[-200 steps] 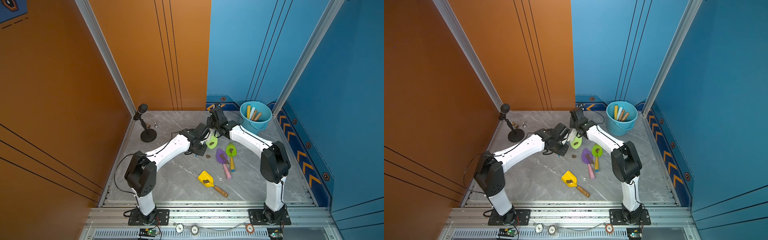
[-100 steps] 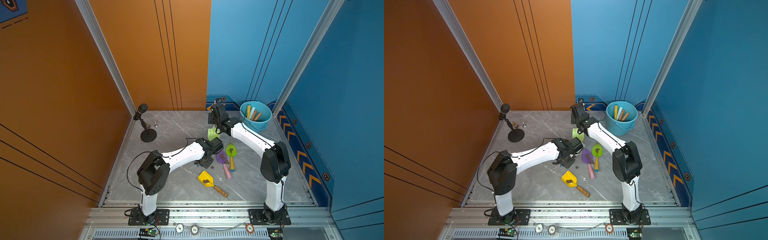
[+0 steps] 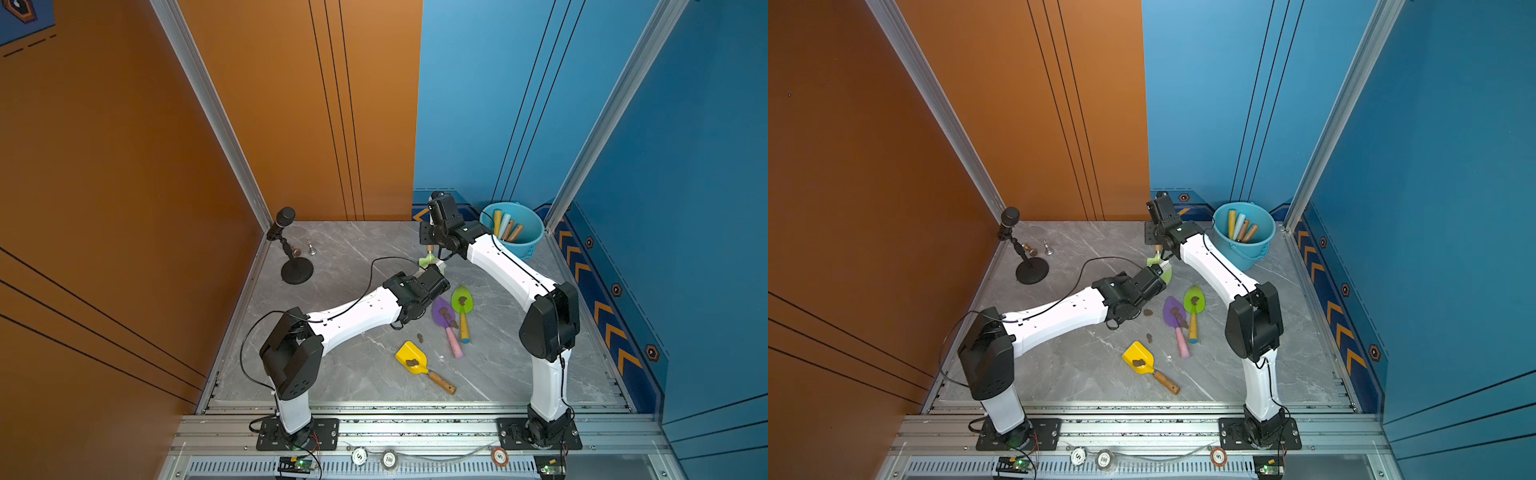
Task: Brush the soil off the hand trowel and place it into the bucket
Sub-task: Brush off the soil from the hand trowel.
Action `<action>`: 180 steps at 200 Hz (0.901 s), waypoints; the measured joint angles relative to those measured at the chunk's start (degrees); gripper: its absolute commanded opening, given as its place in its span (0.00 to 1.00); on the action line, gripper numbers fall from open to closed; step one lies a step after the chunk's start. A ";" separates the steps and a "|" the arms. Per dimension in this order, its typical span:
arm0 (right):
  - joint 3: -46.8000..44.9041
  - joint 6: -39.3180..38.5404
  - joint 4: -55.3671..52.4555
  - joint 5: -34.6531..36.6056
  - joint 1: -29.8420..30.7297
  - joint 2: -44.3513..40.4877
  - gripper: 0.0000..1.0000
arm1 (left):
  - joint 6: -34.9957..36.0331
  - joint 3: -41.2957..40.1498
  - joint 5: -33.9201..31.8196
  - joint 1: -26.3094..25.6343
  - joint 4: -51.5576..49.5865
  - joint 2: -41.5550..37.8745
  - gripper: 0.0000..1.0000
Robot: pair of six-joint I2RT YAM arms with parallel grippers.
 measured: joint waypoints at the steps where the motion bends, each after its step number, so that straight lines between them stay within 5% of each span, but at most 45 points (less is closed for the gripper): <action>1: 0.07 -0.02 -0.13 -0.15 0.00 0.02 0.07 | 0.37 -0.15 -0.24 0.00 0.42 -0.04 0.00; 94: 4.70 -0.33 -9.18 -5.75 -1.86 0.66 0.08 | 24.72 -11.04 -14.67 -1.70 33.09 1.75 0.00; 180: 5.55 -0.35 -10.23 -7.06 -5.55 0.66 0.07 | 18.01 -13.94 -15.69 -9.49 22.56 1.33 0.00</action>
